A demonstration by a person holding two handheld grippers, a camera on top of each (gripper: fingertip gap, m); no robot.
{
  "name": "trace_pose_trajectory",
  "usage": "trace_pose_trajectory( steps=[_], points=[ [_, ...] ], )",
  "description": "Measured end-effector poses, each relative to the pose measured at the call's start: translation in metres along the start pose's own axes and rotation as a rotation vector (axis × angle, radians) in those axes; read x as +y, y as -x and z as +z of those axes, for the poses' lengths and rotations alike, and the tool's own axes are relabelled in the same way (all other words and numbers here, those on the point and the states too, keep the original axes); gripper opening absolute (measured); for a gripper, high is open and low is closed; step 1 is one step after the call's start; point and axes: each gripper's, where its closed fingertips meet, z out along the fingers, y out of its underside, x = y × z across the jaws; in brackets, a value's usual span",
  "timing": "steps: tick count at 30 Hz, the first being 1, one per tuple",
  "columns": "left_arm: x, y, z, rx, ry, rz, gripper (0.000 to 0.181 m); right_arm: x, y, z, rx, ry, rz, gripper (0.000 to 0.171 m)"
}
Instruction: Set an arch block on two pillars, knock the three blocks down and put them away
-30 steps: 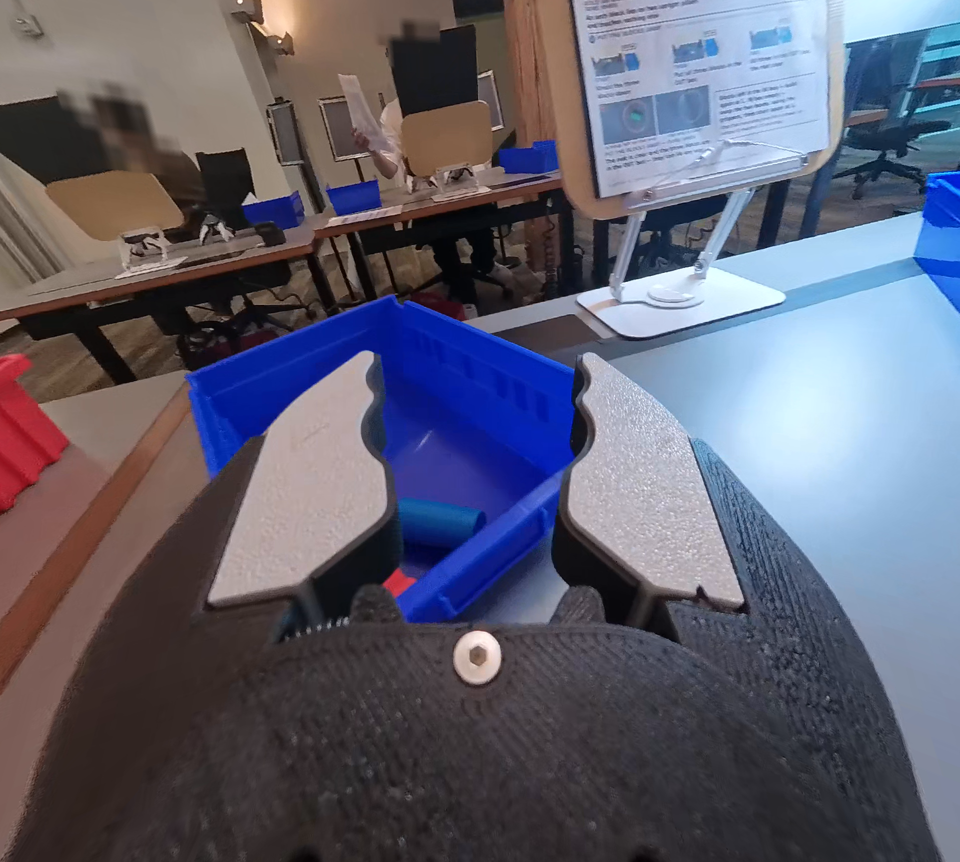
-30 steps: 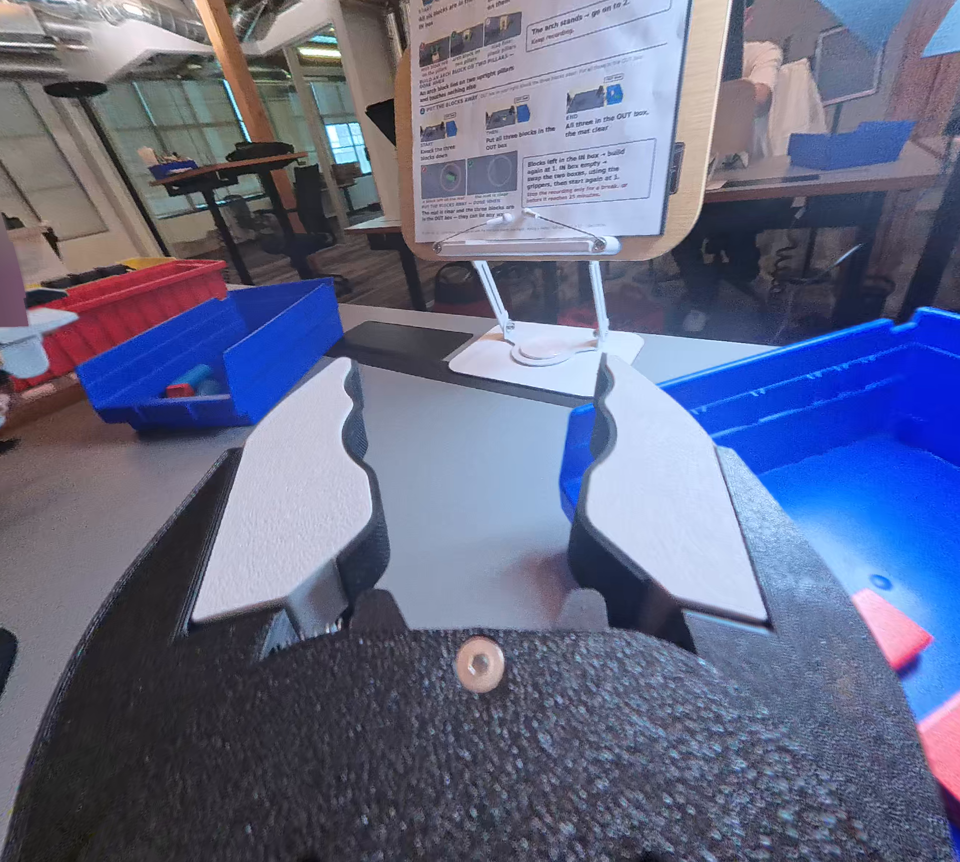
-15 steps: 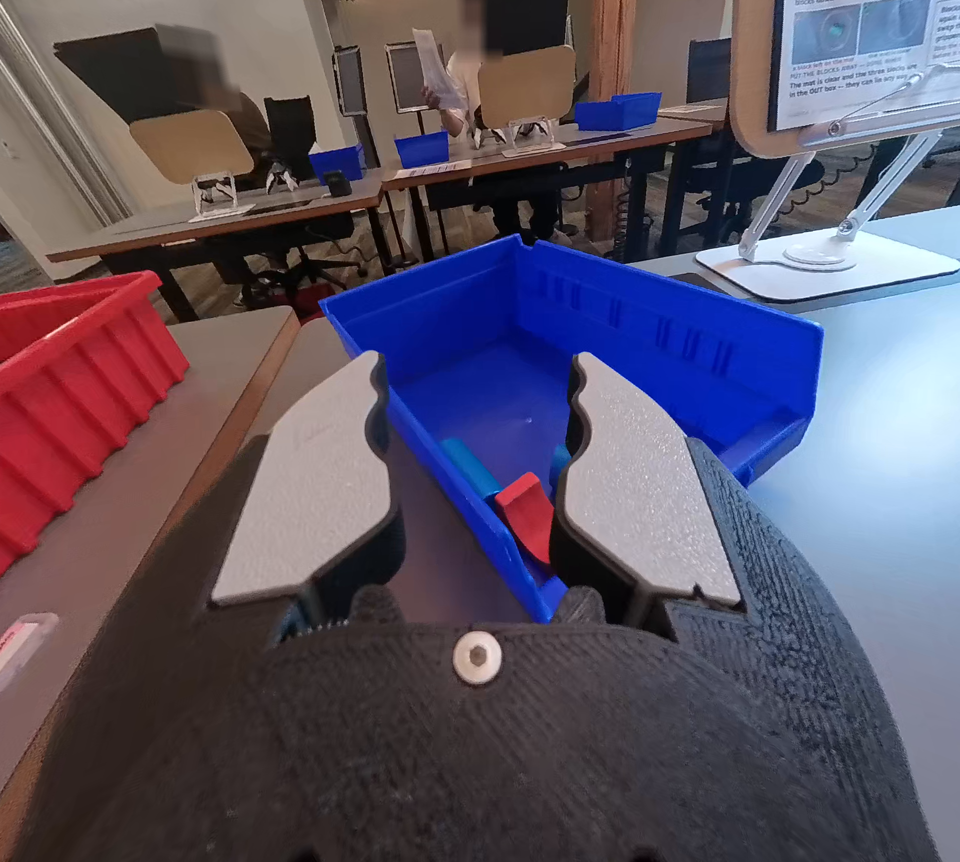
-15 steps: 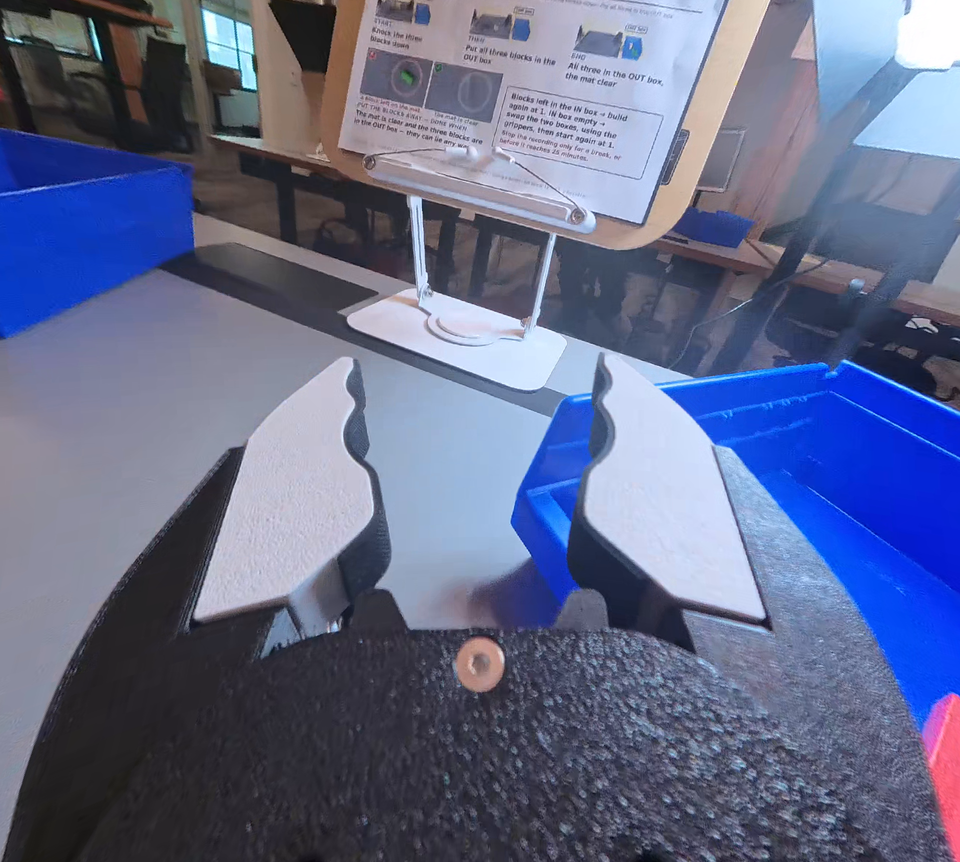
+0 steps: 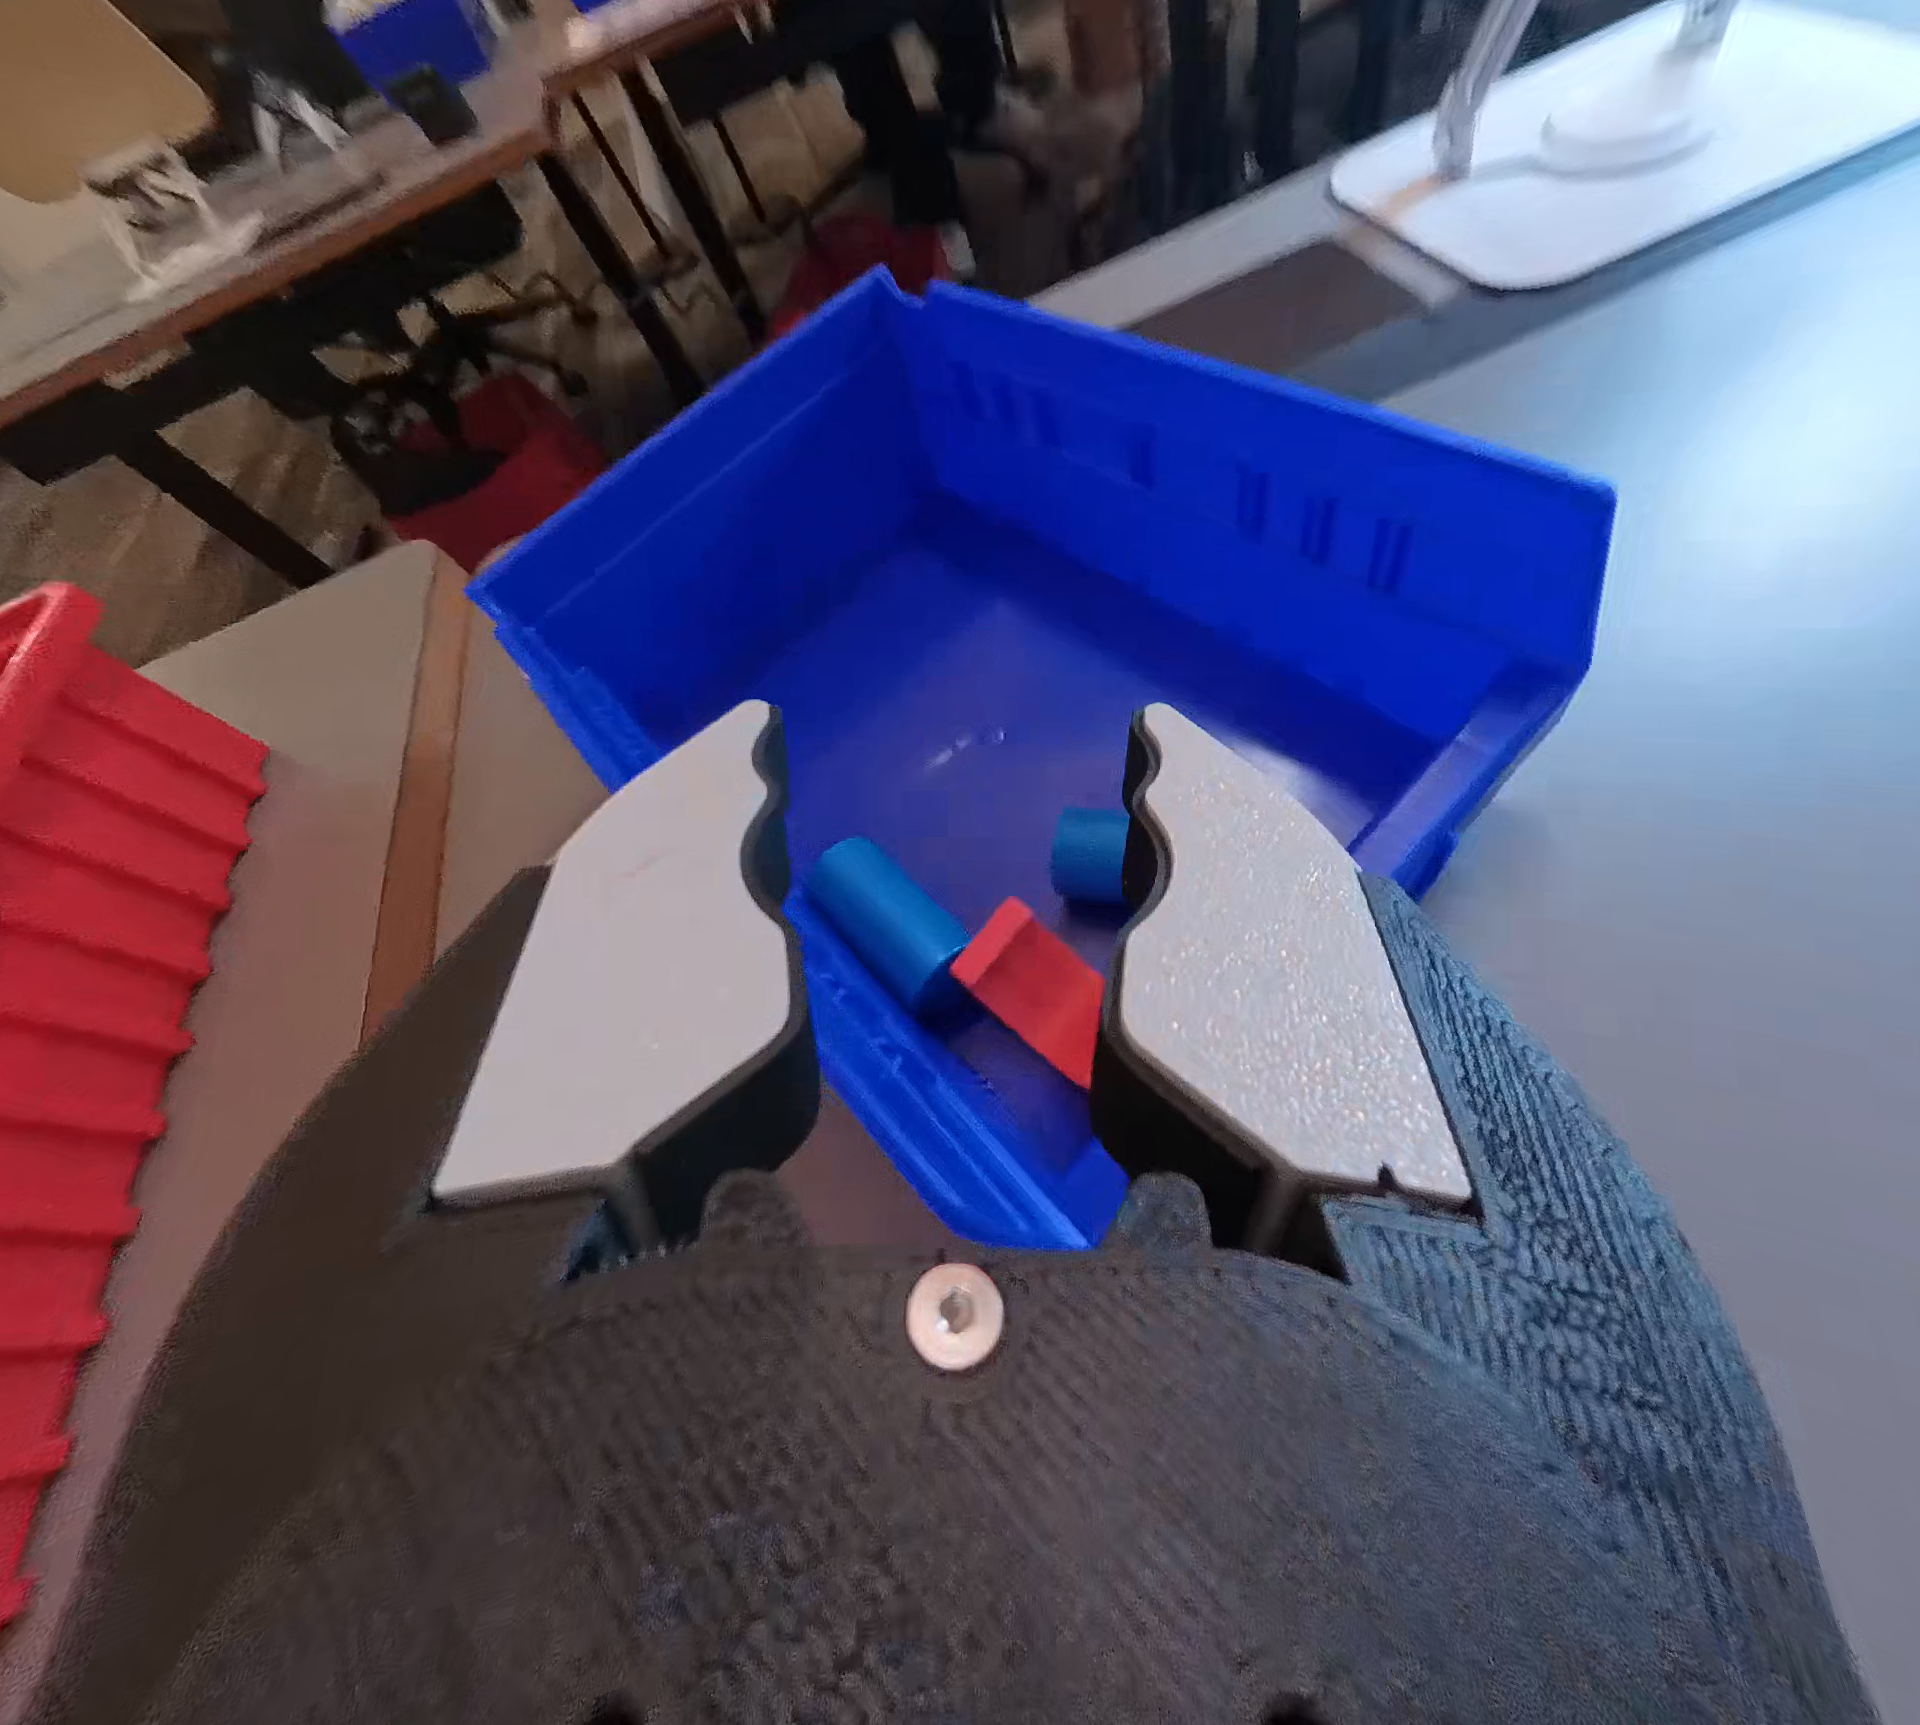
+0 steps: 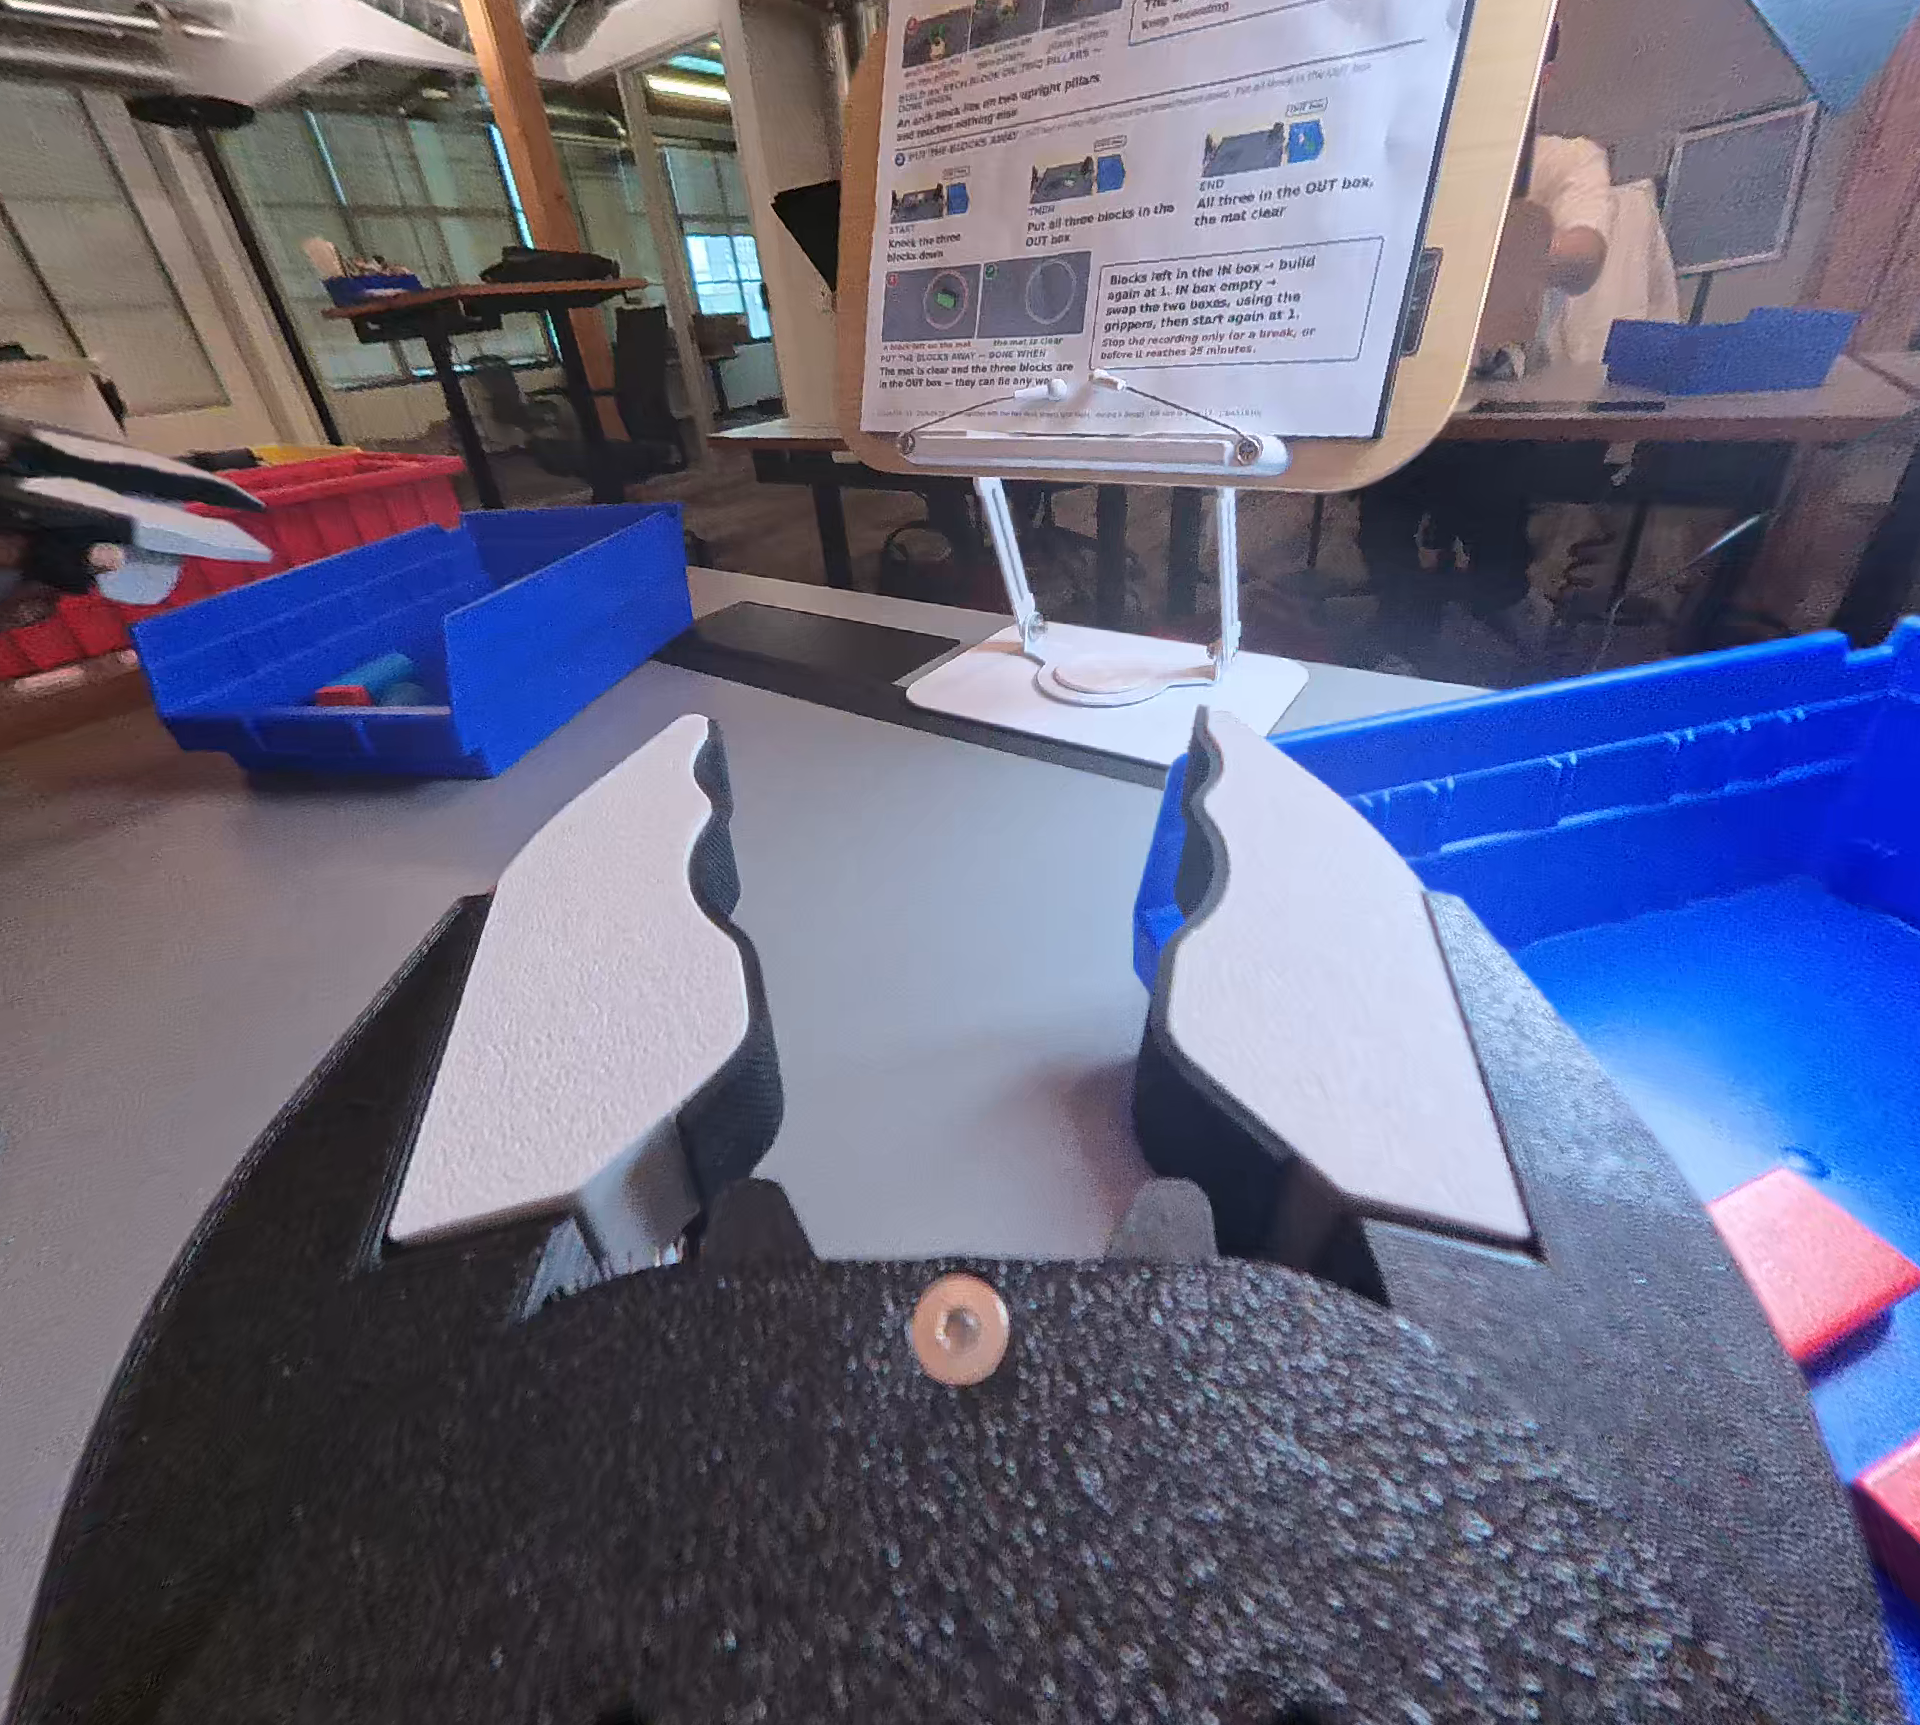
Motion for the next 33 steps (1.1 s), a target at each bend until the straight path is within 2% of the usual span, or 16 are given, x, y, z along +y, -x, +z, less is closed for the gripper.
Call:
trace_pose_trajectory(
  steps=[2,5,10,15,19,24,26,29,33],
  points=[
    [0.007,-0.012,0.015,0.138,0.133,0.008,0.058,0.007,-0.003,-0.010,-0.014,0.004,0.043,0.083],
    [0.029,-0.033,0.035,0.314,0.397,-0.055,0.066,0.016,0.000,-0.016,-0.047,0.017,0.085,0.083],
    [0.065,-0.055,0.058,0.416,0.716,-0.066,0.081,0.030,0.008,-0.013,-0.097,0.056,0.155,0.083],
    [0.086,-0.061,0.070,0.407,0.855,-0.079,0.083,0.023,0.015,-0.015,-0.110,0.039,0.226,0.084],
    [0.098,-0.069,0.071,0.423,0.917,-0.080,0.073,0.022,0.023,-0.014,-0.110,0.040,0.193,0.084],
    [0.090,-0.068,0.079,0.363,0.868,-0.022,0.069,0.028,0.026,-0.013,-0.108,0.068,0.114,0.083],
    [0.078,-0.065,0.080,0.311,0.773,0.035,0.069,0.029,0.027,-0.014,-0.109,0.073,0.083,0.083],
    [0.020,-0.070,0.071,0.240,0.437,0.056,0.069,0.026,0.035,-0.014,-0.133,0.068,0.073,0.082],
    [-0.071,-0.141,0.005,0.222,-0.092,0.280,0.068,0.024,0.069,-0.002,-0.273,0.132,0.061,0.078]
  ],
)
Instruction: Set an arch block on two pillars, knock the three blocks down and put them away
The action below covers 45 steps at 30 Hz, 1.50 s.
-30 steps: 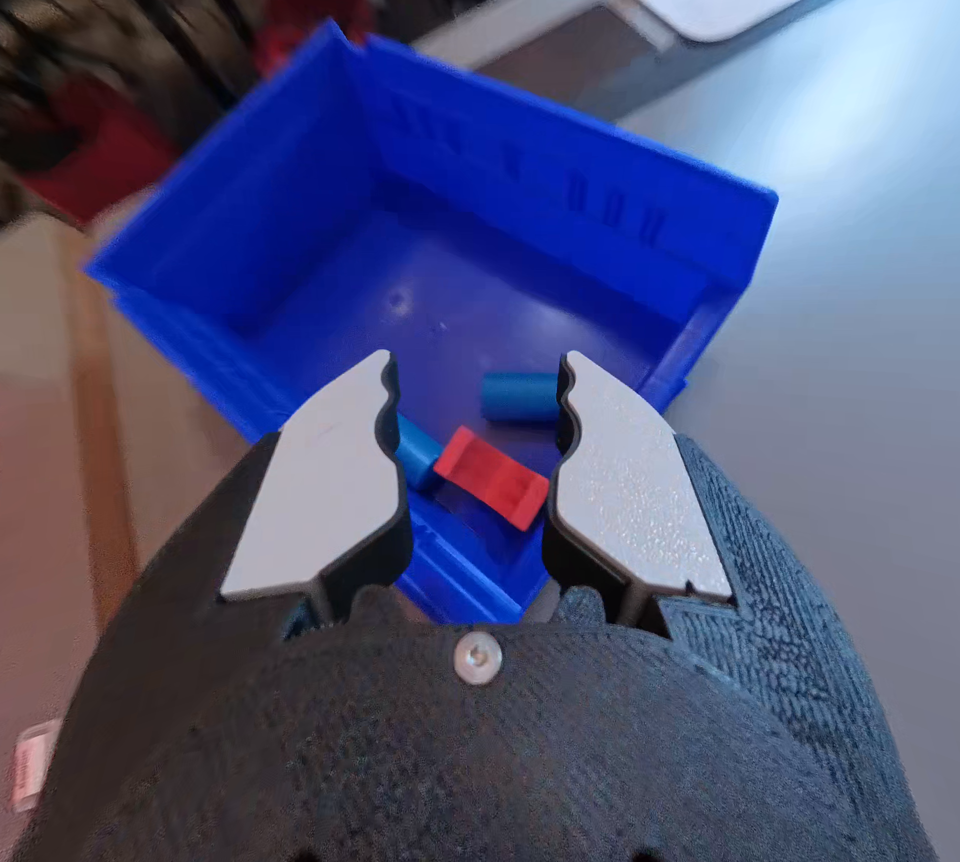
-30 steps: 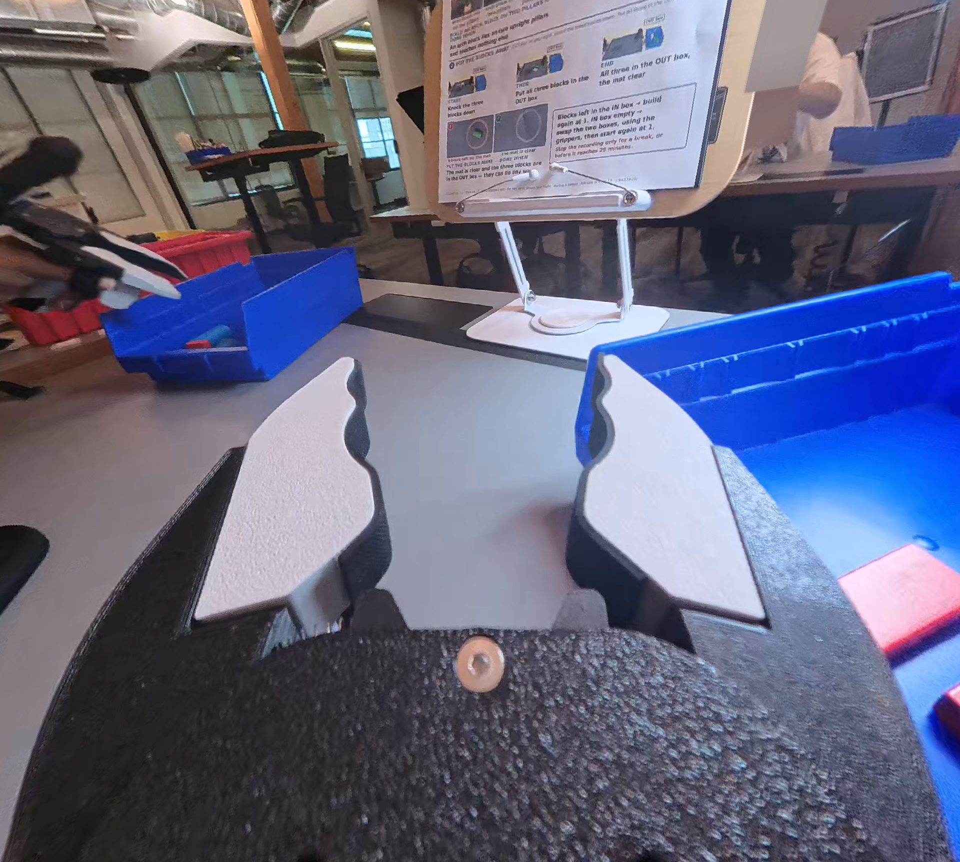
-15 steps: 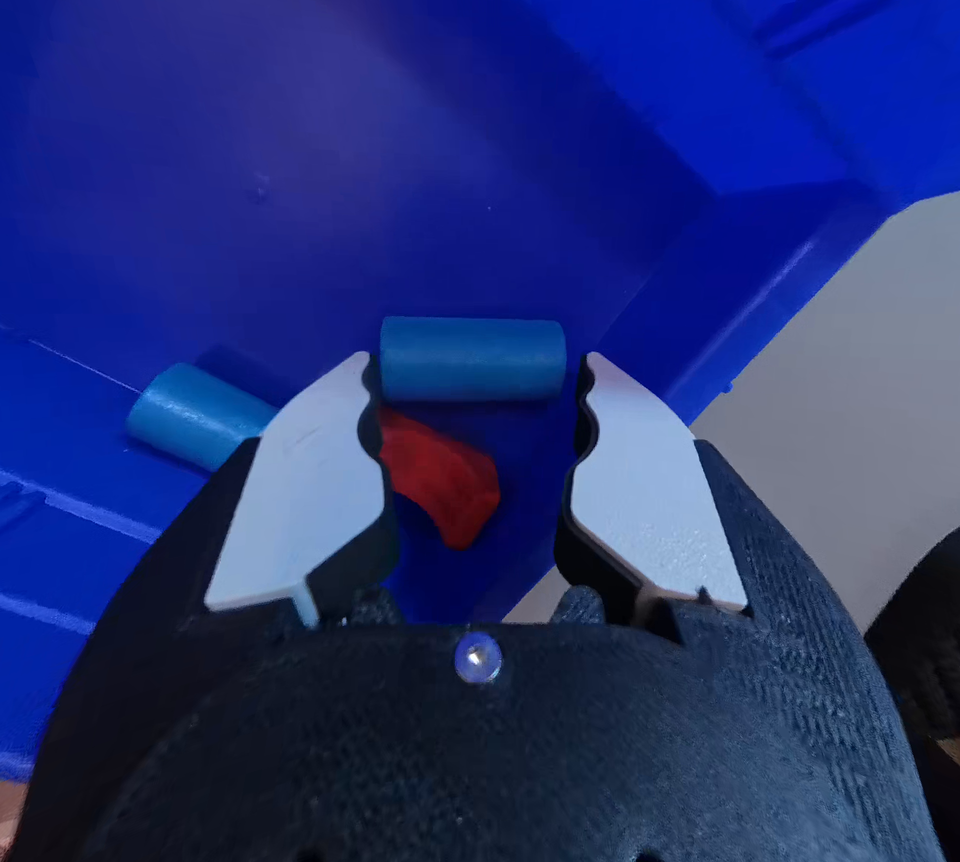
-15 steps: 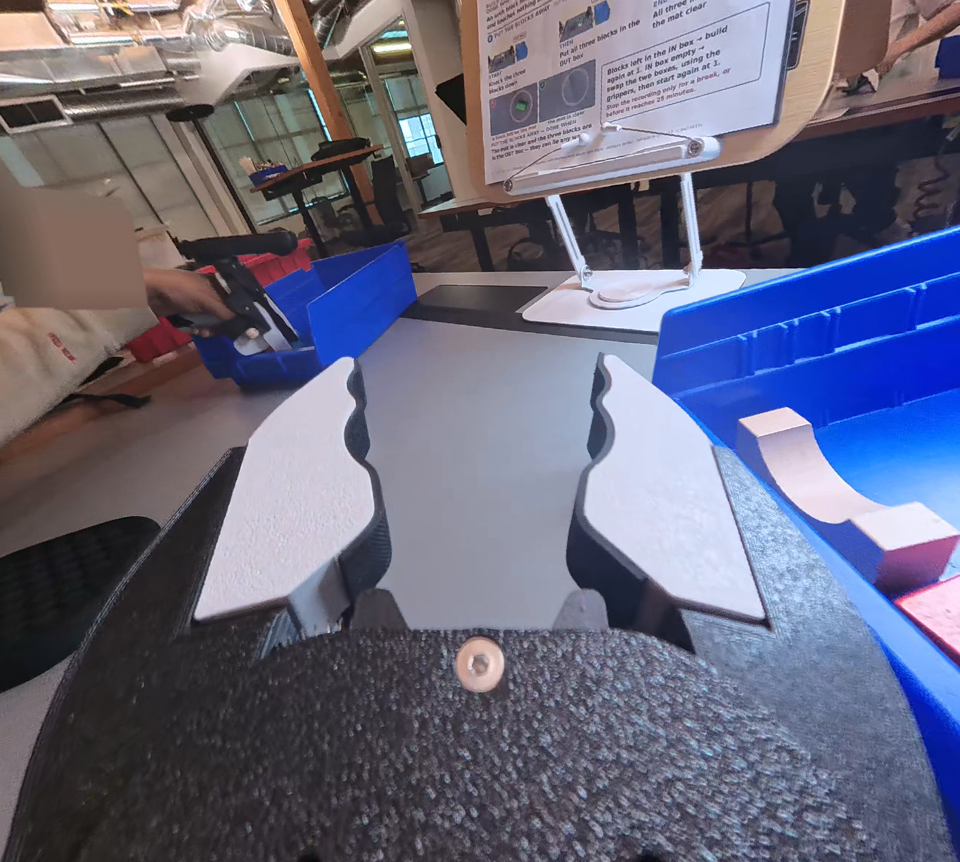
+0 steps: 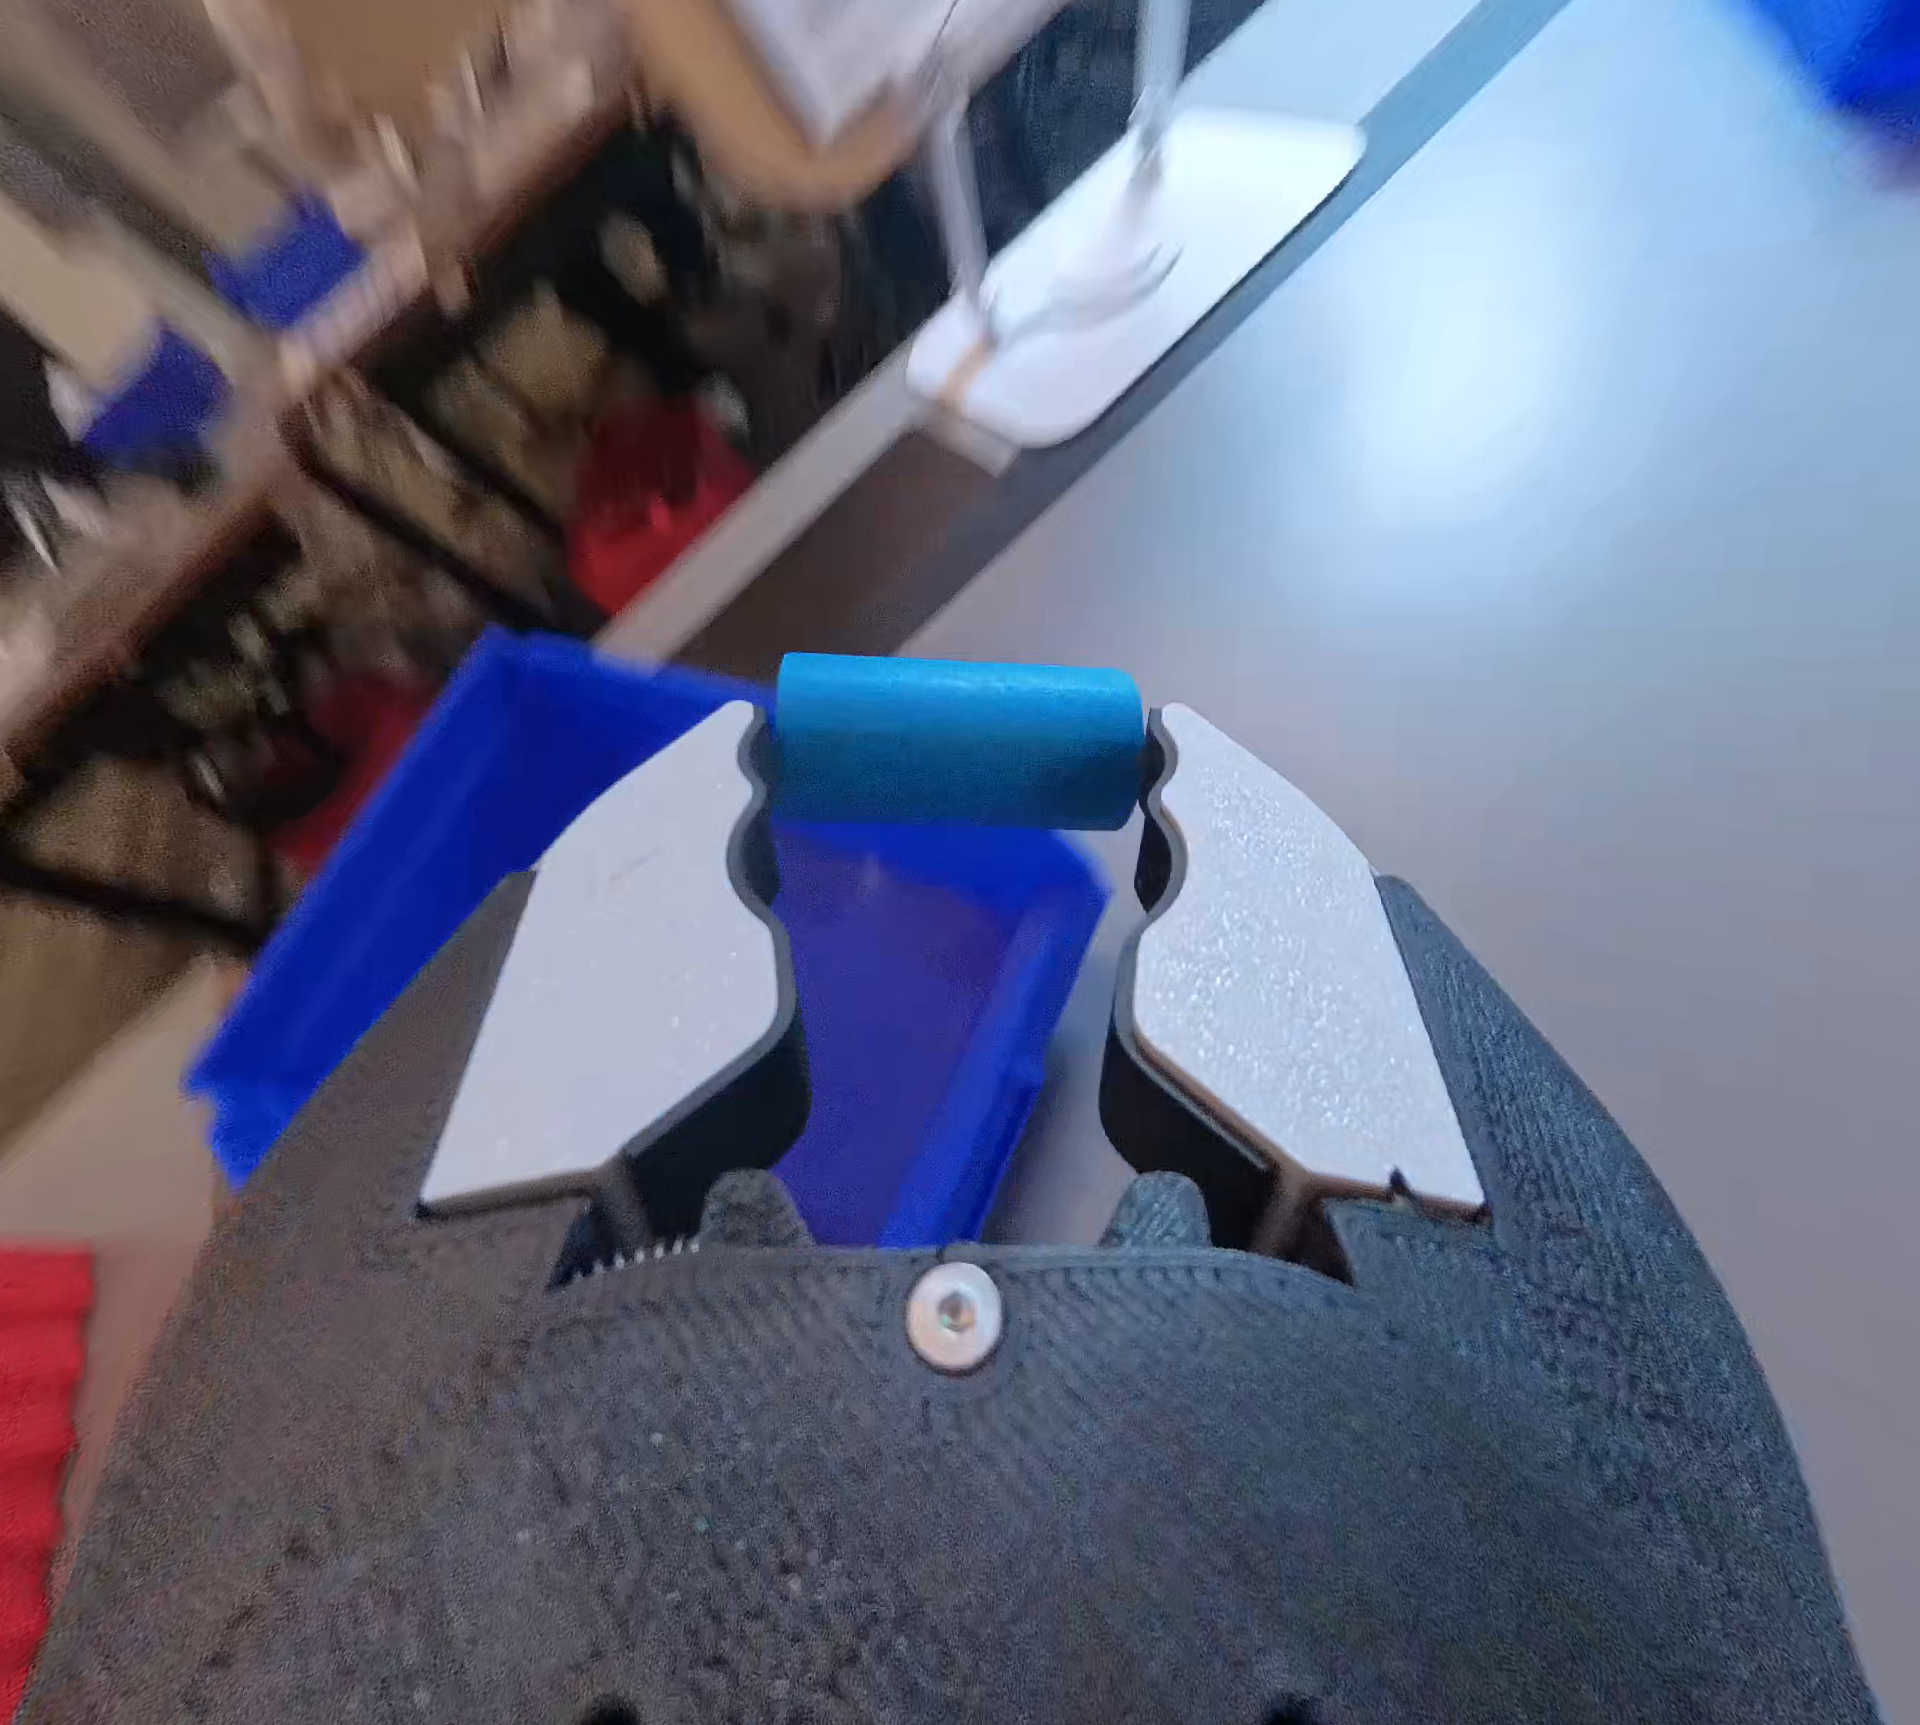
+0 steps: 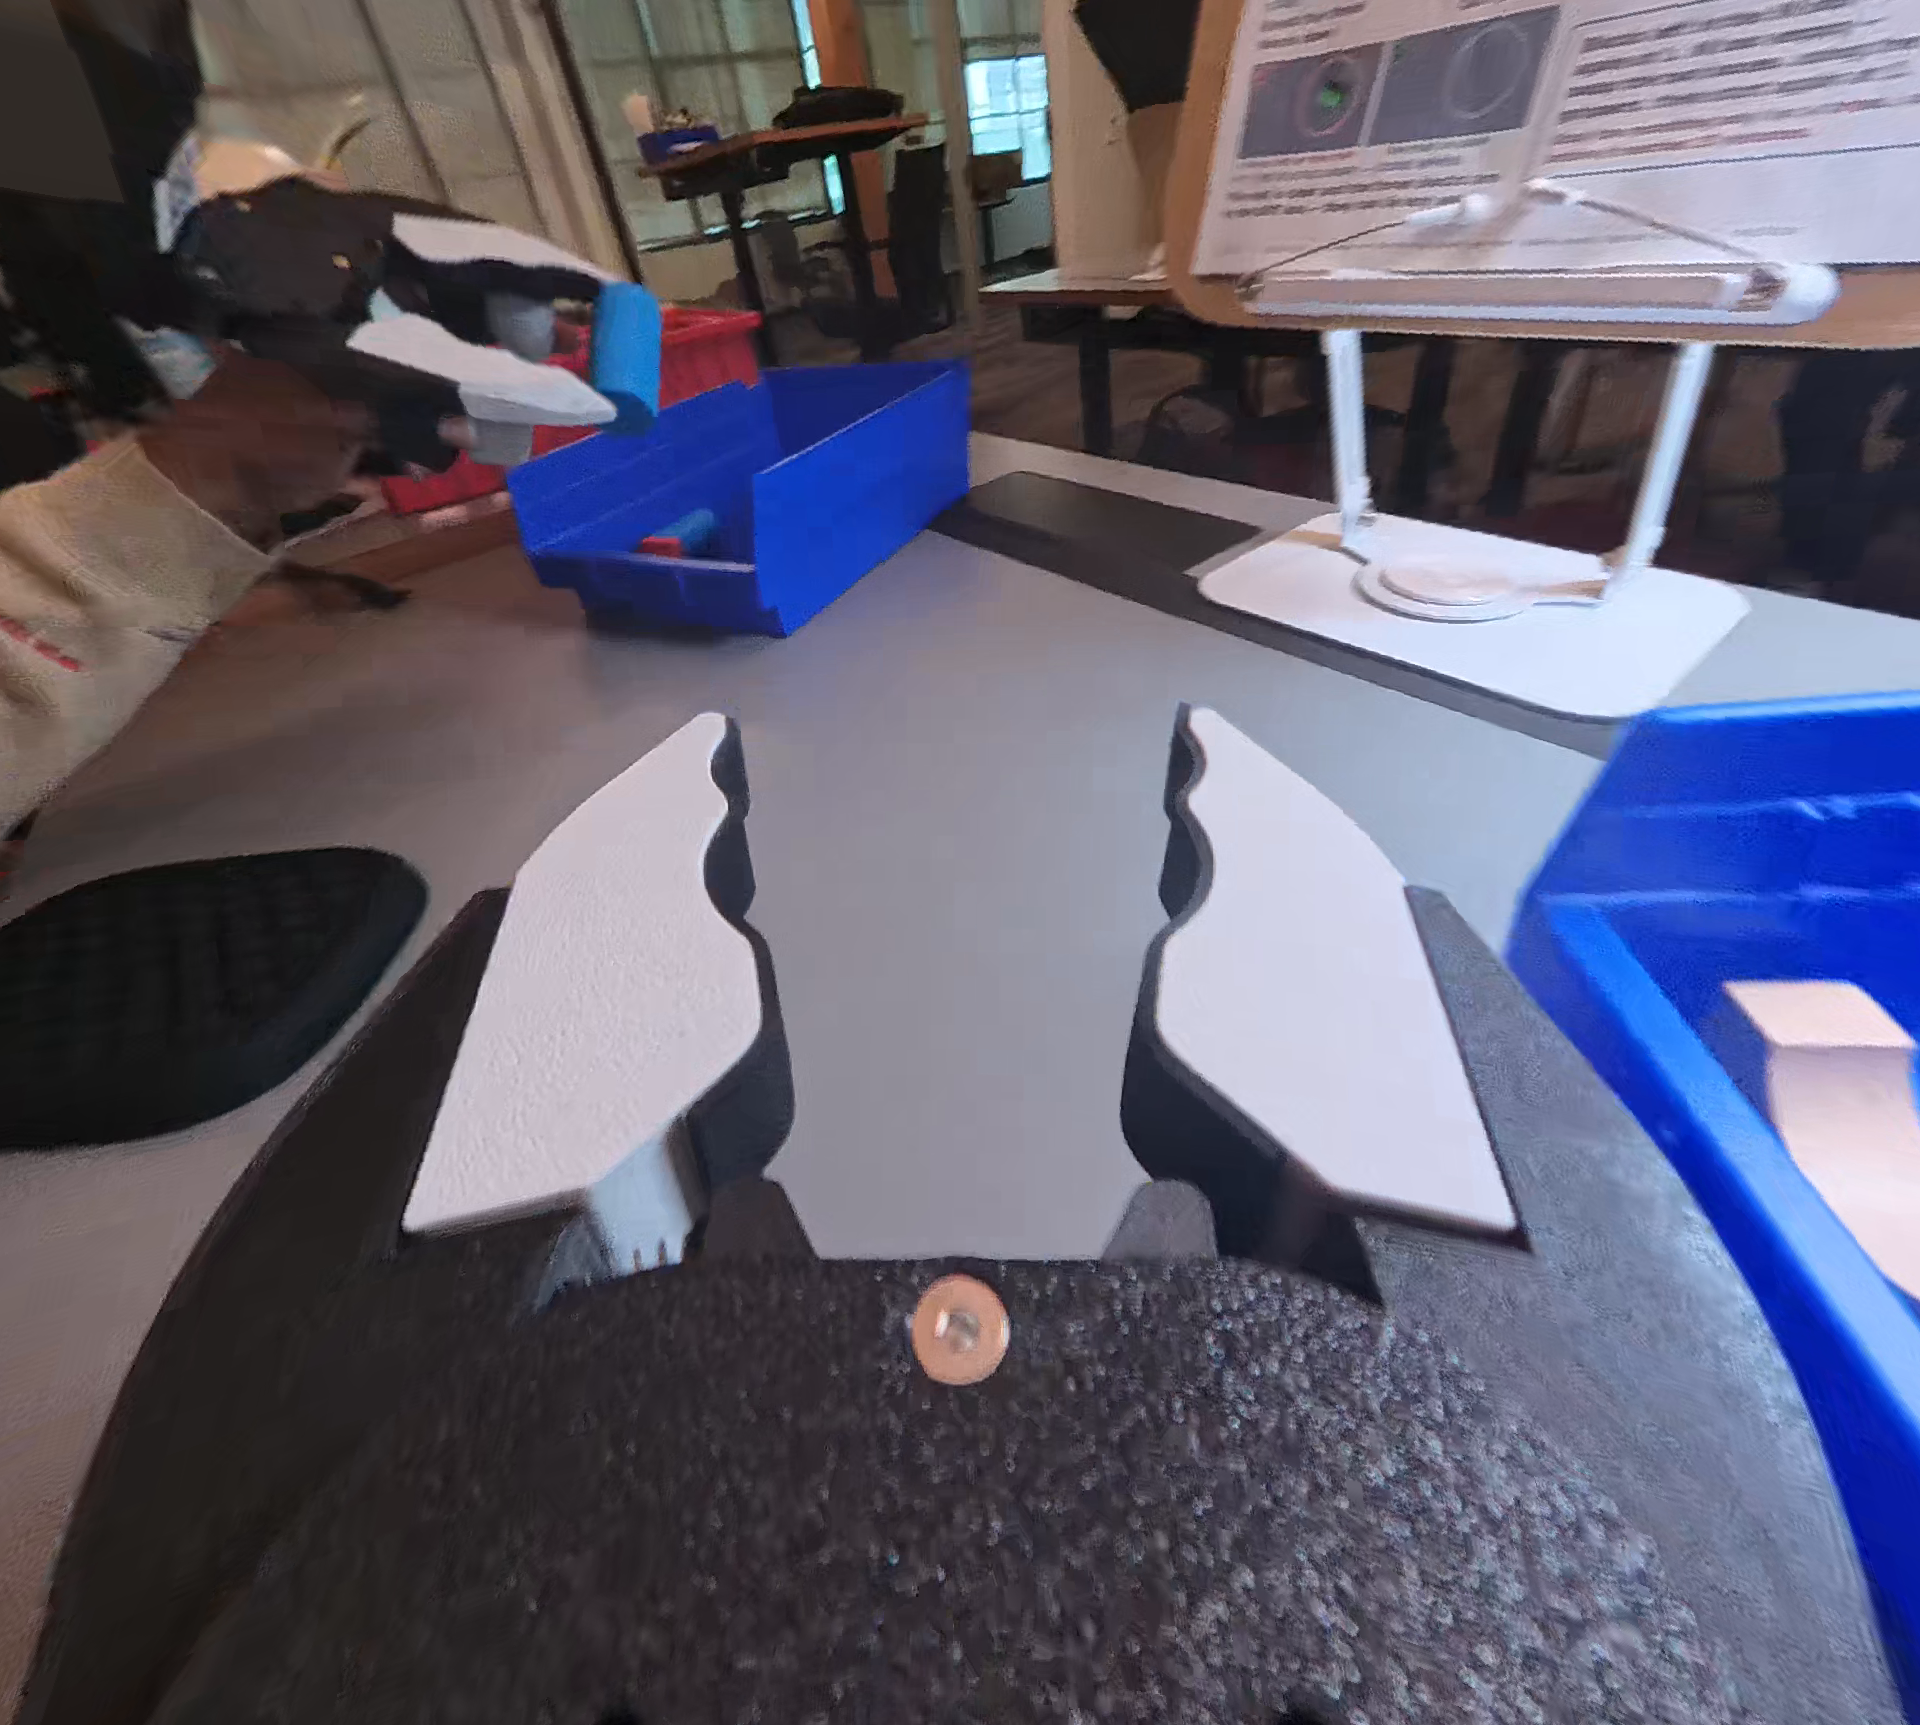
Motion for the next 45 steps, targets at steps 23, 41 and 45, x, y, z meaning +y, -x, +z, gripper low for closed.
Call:
trace_pose_trajectory(
  steps=[23,41,45],
  points=[
    [-0.052,-0.256,0.036,0.440,-0.455,0.208,0.080,0.053,0.049,0.062,-0.400,0.217,-0.087,0.031],
    [-0.034,-0.211,0.043,0.457,-0.351,-0.173,0.055,0.105,0.004,0.023,-0.301,0.487,-0.146,0.031],
    [-0.033,-0.217,0.043,0.469,-0.343,-0.143,0.056,0.117,-0.001,0.018,-0.301,0.556,-0.155,0.042]
  ],
)
